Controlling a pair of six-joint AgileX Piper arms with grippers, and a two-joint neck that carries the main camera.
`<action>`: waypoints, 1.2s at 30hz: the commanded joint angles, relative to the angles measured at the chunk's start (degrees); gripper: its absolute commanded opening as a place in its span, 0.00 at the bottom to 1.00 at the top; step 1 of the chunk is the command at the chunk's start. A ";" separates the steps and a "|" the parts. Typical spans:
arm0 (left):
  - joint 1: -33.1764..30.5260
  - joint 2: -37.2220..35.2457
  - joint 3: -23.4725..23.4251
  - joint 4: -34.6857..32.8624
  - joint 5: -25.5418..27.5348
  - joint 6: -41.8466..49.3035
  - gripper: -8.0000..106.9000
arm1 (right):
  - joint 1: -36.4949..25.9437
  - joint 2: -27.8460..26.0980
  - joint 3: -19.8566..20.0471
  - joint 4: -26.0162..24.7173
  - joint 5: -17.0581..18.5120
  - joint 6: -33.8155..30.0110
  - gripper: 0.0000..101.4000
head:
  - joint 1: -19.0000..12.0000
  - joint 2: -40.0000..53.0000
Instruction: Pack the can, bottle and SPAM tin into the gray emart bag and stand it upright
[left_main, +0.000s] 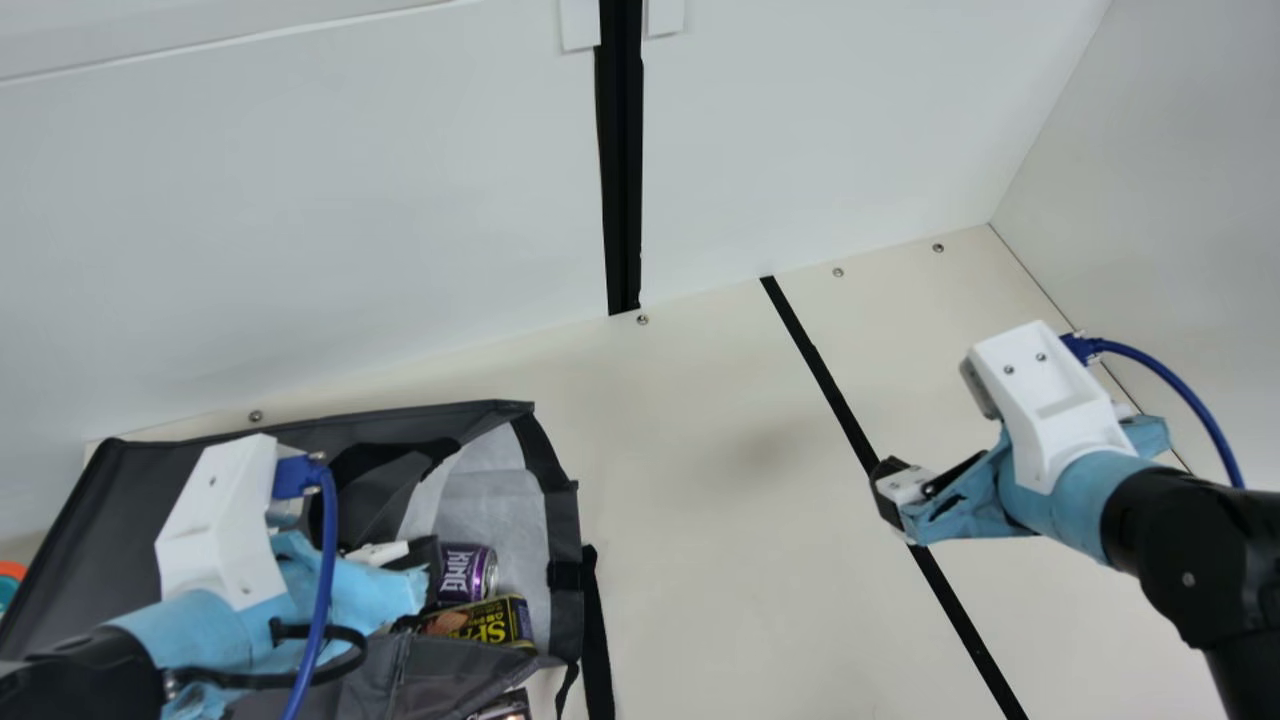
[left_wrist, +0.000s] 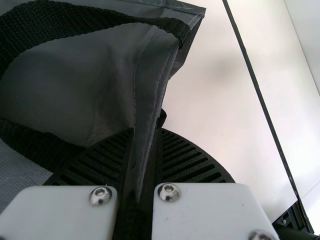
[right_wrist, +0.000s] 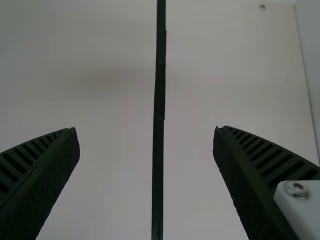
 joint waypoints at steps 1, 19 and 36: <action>0.00 0.00 0.00 0.00 0.00 0.00 0.00 | -0.01 0.53 1.13 3.06 -1.16 -3.62 0.94 | -1.30 -0.05; 0.00 0.00 0.00 0.00 0.00 0.00 0.00 | 1.29 9.97 5.73 21.98 -6.70 -25.35 0.94 | -1.30 -0.05; 0.00 0.00 0.00 0.00 0.00 0.00 0.00 | 2.28 21.52 4.37 40.29 -3.57 -45.58 0.94 | -1.30 -0.05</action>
